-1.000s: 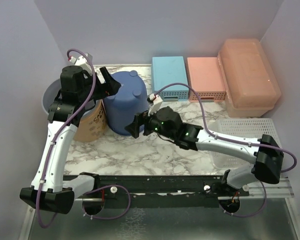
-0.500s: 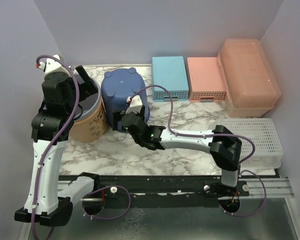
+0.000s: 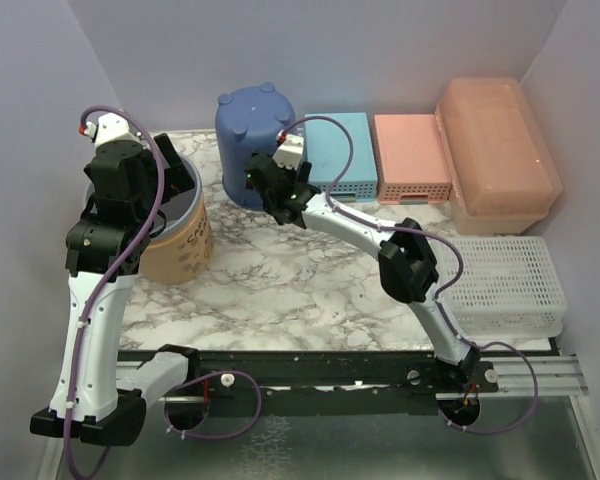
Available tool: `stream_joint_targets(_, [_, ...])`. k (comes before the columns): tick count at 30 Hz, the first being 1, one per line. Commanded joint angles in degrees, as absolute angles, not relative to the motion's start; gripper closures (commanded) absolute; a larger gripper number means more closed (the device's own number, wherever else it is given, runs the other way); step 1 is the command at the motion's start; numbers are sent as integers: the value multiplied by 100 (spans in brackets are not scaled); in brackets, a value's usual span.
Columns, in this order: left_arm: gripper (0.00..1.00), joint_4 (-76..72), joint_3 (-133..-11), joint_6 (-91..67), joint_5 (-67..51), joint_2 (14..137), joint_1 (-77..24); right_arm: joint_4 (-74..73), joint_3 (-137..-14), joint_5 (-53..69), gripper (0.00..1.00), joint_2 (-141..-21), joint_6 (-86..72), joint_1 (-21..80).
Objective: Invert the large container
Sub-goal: Move the multiple containers to the center of the board.
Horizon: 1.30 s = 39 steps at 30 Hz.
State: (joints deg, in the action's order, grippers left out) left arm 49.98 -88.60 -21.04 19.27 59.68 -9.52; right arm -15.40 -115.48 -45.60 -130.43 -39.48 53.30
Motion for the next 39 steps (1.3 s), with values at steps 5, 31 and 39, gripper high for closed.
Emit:
stream_joint_targets(5, [1, 5267, -8848, -1960, 2443, 5901, -977, -1546, -11637, -3617, 0, -13008, -3422, 4869])
stream_joint_targets(31, [1, 5654, -8243, -2885, 4557, 5705, -804, -1113, -12425, -3107, 10, -13721, -2701, 4975])
stream_joint_targets(39, [1, 5556, -8155, -2651, 4166, 5827, -265, -1807, -13421, -2004, 10, -14230, -2539, 4650])
